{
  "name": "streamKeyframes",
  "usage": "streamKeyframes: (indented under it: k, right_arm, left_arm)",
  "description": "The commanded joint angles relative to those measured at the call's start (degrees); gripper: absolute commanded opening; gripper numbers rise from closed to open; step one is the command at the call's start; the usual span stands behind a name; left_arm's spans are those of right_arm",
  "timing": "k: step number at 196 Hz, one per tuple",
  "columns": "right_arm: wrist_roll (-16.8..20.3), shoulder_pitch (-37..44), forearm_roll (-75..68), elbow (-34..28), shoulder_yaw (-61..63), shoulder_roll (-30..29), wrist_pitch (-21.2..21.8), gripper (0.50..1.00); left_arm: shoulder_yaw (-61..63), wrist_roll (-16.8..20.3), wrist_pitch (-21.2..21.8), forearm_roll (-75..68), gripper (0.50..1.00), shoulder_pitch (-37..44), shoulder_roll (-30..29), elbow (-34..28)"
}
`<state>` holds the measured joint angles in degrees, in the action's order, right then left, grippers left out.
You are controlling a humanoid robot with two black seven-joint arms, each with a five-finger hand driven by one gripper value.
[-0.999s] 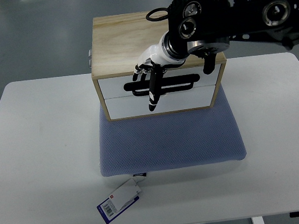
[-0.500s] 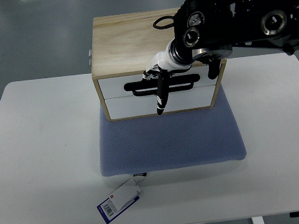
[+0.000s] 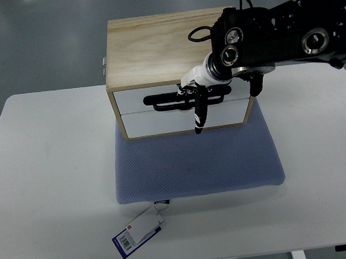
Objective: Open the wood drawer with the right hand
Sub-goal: 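Pull the upper drawer toward the robot with the right hand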
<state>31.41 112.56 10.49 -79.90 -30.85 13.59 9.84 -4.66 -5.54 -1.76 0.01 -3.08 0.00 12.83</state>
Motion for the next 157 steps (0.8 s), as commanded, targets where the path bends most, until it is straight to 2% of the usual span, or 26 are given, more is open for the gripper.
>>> streamKeyframes:
  k: [1,34,94,157]
  right_arm:
    - [0.0,-0.2,-0.1,0.0,0.0,-0.1,0.4,0.944]
    - [0.0,-0.9,-0.1,0.0,0.0,-0.1,1.3,0.944]
    - [-0.5,-0.8,-0.6,-0.2,0.3,0.2,6.5,0.944]
    - [-0.5,-0.1,-0.7,-1.3,0.8,1.2,9.0,0.944]
  left_arm:
    - [0.0,0.0,0.0,0.0,1.0,0.0,0.0,0.0]
    - [-0.1,0.0,0.0,0.0,1.0,0.0,0.0,0.0]
    - [-0.1,0.0,0.1,0.0,1.0,0.0,0.0,0.0]
    - [-0.1,0.0,0.1,0.0,1.0,0.0,0.0,-0.1]
